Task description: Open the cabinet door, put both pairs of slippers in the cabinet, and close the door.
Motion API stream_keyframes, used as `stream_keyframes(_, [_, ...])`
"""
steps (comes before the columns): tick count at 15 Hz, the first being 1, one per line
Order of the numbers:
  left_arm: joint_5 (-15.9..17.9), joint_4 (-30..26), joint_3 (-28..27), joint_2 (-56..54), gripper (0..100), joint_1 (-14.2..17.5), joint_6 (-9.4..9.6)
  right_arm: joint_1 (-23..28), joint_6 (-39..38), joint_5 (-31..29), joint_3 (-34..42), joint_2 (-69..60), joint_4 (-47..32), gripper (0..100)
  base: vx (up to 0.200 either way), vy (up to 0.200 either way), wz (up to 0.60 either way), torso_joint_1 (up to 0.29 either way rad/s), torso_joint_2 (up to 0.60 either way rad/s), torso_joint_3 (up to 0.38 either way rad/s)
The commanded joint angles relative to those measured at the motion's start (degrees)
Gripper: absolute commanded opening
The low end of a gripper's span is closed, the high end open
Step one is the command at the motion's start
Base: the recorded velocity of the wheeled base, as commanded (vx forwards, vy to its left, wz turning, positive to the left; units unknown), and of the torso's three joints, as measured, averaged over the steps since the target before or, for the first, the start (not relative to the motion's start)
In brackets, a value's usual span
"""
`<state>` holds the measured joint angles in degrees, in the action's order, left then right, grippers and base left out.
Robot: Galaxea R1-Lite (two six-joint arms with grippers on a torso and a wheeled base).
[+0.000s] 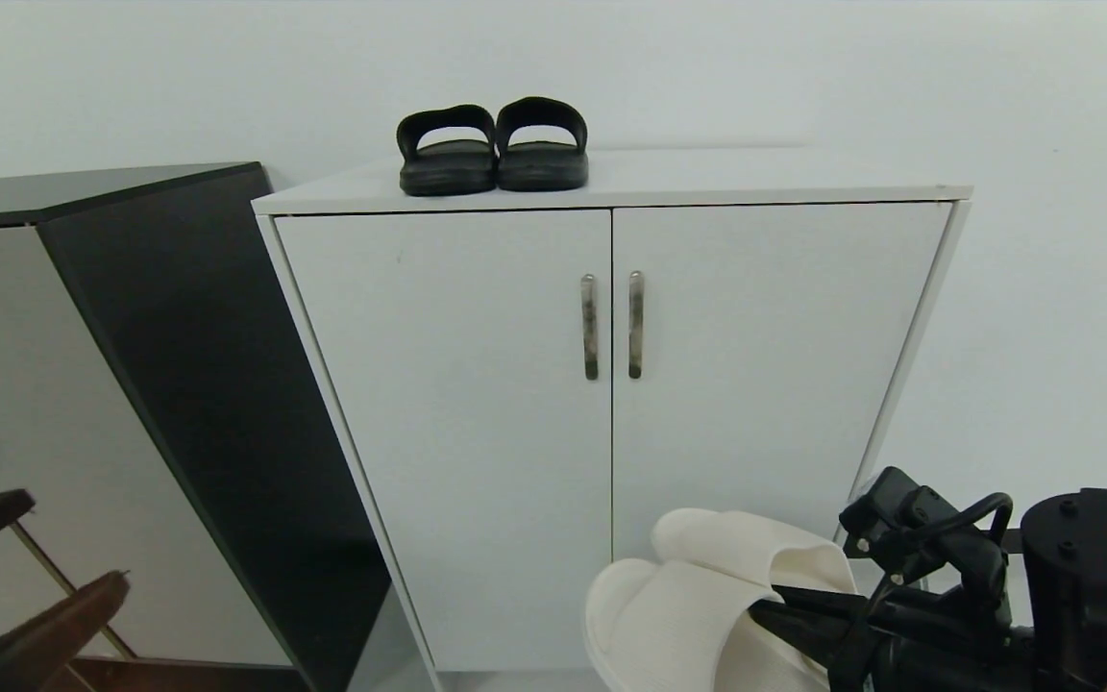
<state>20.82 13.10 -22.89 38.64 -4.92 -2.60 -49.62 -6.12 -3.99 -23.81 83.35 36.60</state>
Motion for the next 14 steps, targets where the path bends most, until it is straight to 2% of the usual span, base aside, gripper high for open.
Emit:
stream_keyframes(1, [0.6, 1.1, -5.2, 10.7, 100, -8.9, -0.04, 0.0, 0.0, 0.0, 0.1, -0.6, 0.1, 0, 0.000, 0.000, 0.00, 0.000, 0.00, 0.000])
stream_keyframes(2, [0.3, 1.1, -6.5, 12.7, 100, -12.2, -0.13, 0.0, 0.0, 0.0, 0.1, -0.6, 0.1, 0, 0.000, 0.000, 0.00, 0.000, 0.00, 0.000])
stream_keyframes(5, [-4.3, 1.6, -11.0, 21.3, 100, -23.3, -0.30, 0.0, 0.1, -0.1, 0.1, -0.8, 0.3, 0, 0.000, 0.000, 0.00, 0.000, 0.00, 0.000])
stream_keyframes(6, [-4.8, 2.9, -12.2, 23.8, 100, -25.0, -0.30, 0.0, 0.1, 0.0, 0.2, -1.1, 0.8, 0, 0.000, 0.000, 0.00, 0.000, 0.00, 0.000])
stream_keyframes(9, [-5.0, 6.3, -16.1, 30.3, 100, -30.2, -1.01, 0.0, 0.1, 0.0, 0.3, -0.6, 1.1, 0, 0.000, 0.000, 0.00, 0.000, 0.00, 0.000])
stream_keyframes(12, [-4.9, 7.5, -20.7, 37.2, 100, -31.6, -1.01, 0.0, 0.0, 0.0, 0.4, -0.6, 1.5, 0, 0.000, 0.000, 0.00, 0.000, 0.00, 0.000])
stream_keyframes(13, [-4.8, 10.4, -22.1, 40.6, 100, -31.6, -1.09, 0.0, 0.1, 0.0, 0.3, -0.6, 1.5, 0, 0.000, 0.000, 0.00, 0.000, 0.00, 0.000])
stream_keyframes(14, [-4.4, 14.9, -23.2, 44.3, 100, -31.6, -1.97, 0.0, 0.1, 0.0, 0.5, -0.6, 1.4, 0, 0.000, 0.000, 0.00, 0.000, 0.00, 0.000])
